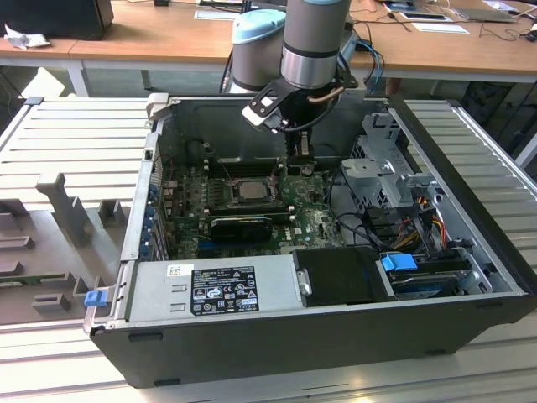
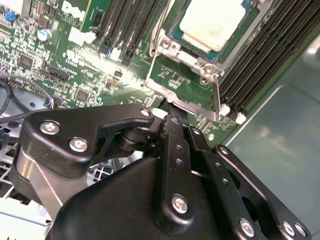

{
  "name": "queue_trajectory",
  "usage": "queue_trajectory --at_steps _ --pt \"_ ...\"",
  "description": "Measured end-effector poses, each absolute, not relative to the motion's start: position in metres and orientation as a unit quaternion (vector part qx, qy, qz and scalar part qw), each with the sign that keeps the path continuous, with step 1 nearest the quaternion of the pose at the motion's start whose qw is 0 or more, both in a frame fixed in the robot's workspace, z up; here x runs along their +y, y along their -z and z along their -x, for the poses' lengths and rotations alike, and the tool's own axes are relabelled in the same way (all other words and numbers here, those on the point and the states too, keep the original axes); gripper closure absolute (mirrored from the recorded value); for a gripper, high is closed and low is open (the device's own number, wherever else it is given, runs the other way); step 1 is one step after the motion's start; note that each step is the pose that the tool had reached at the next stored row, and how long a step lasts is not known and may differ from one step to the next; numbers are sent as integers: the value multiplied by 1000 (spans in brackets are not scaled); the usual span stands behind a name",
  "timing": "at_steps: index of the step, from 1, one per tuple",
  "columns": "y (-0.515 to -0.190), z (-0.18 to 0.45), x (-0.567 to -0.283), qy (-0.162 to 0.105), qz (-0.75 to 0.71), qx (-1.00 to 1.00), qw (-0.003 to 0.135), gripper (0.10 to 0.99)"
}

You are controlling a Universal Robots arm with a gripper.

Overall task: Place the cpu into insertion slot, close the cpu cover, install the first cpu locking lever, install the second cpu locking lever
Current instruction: 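Close the cpu cover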

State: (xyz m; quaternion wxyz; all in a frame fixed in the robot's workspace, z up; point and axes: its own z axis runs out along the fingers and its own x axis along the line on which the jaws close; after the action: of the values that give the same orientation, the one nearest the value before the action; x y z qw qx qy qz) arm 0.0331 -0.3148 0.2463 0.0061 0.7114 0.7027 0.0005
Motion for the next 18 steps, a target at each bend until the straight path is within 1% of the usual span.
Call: queue_trajectory --at_steps 13,18 --pt "-246 -3 -315 -1 -711 703 6 980" --pt "-237 0 -315 -1 -711 703 6 980"
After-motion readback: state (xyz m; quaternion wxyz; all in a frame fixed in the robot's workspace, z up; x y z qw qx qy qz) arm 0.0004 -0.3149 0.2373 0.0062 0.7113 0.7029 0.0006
